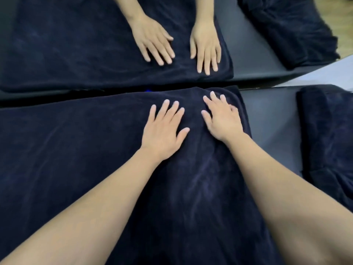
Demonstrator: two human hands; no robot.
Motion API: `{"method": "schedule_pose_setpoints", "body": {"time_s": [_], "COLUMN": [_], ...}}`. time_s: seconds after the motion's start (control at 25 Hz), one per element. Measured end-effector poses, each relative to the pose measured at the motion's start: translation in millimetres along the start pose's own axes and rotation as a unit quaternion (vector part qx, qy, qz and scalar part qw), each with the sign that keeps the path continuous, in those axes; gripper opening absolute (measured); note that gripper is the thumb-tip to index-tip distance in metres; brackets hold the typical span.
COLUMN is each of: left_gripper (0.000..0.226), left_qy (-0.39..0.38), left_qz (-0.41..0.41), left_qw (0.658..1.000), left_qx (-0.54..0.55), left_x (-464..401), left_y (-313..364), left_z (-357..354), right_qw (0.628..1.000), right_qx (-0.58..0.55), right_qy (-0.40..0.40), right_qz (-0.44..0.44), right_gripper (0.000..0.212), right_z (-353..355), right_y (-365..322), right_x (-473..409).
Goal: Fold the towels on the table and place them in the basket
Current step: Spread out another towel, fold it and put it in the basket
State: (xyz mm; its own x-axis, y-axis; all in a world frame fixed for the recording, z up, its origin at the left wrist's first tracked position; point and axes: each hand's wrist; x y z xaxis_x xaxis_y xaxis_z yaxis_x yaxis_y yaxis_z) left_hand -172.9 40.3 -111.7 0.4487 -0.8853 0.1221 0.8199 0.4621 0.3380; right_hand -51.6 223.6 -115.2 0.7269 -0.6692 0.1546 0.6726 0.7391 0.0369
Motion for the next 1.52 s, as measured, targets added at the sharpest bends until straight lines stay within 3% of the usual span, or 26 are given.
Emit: {"method": "schedule_pose_setpoints", "body": {"time_s": [0.12, 0.24, 0.32, 0.4, 0.48, 0.56, 0.68, 0.8, 0.88, 1.0, 1.16, 1.24, 1.32, 1.36, 1.44, 1.48, 1.52], "left_gripper": [0.073, 0.073, 0.074, 0.076, 0.077, 0.073, 0.064, 0.066, 0.064, 0.058, 0.063, 0.061, 0.060, 0.061, 0.065, 0.068, 0.070], "left_qy": [-0.028, -0.009, 0.008, -0.006, -0.023, 0.011, 0.087, 0.021, 0.041, 0.103, 0.010, 0.020, 0.055, 0.057, 0.012, -0.011, -0.018], "left_qz": [0.006, 0.030, 0.020, 0.004, 0.010, -0.009, -0.035, -0.031, -0.015, 0.000, -0.033, -0.027, -0.047, -0.076, -0.112, -0.108, -0.094], "left_qw": [0.999, 0.999, 1.000, 0.999, 0.999, 1.000, 0.995, 0.999, 0.998, 0.992, 0.999, 0.999, 0.997, 0.995, 0.994, 0.994, 0.995], "left_qx": [-0.023, -0.022, -0.012, -0.038, -0.047, -0.022, 0.036, -0.007, 0.033, 0.072, -0.018, 0.018, 0.039, 0.044, 0.009, -0.013, -0.017], "left_x": [-23, -40, -49, -57, -62, -59, -28, 9, 10, 31, 99, 105, 130, 151, 206, 226, 237], "left_y": [18, 28, 43, 54, 57, 58, 73, 77, 73, 83, 78, 69, 76, 79, 84, 83, 83], "left_z": [-17, -21, -23, -33, -36, -31, -32, -50, -42, -29, -55, -50, -38, -42, -57, -64, -70], "right_qw": [0.993, 0.974, 0.991, 1.000, 0.995, 0.978, 0.989, 0.998, 0.998, 0.982, 0.998, 0.995, 0.968, 0.963, 0.990, 0.998, 0.999], "right_qx": [-0.064, -0.082, -0.043, -0.006, -0.050, -0.096, -0.069, -0.035, -0.018, -0.018, 0.003, 0.016, -0.014, -0.017, 0.002, 0.015, 0.019], "right_qy": [-0.046, -0.060, 0.011, 0.025, -0.022, -0.039, 0.066, 0.042, 0.021, 0.017, 0.027, 0.007, -0.024, -0.016, 0.032, 0.022, 0.016], "right_qz": [-0.091, -0.203, -0.124, -0.012, -0.088, -0.183, -0.111, -0.020, -0.056, -0.188, -0.049, -0.100, -0.248, -0.267, -0.141, -0.055, -0.026], "right_gripper": [0.065, 0.065, 0.057, 0.056, 0.060, 0.060, 0.054, 0.057, 0.059, 0.059, 0.058, 0.061, 0.063, 0.062, 0.057, 0.057, 0.058], "right_z": [-13, -6, -3, -13, -20, -12, -2, -31, -39, -24, -44, -54, -45, -39, -39, -48, -56], "right_y": [21, 50, 46, 40, 52, 60, 36, 15, 32, 34, -5, 21, 42, 38, 5, -14, -19], "right_x": [-4, -17, -16, -4, -7, -11, 28, 112, 117, 115, 222, 247, 254, 263, 305, 339, 363]}}
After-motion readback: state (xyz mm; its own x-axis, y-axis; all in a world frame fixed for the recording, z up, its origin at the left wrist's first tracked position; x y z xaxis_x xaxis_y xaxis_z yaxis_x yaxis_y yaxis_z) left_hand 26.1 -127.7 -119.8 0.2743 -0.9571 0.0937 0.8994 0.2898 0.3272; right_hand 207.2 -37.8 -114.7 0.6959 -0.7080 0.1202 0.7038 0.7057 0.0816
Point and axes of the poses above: each hand's wrist, its own x-axis away from the middle knuckle, its own z-axis out of the back of the hand, y = z × x, and after that the axes turned 11 degrees about x, right-handed
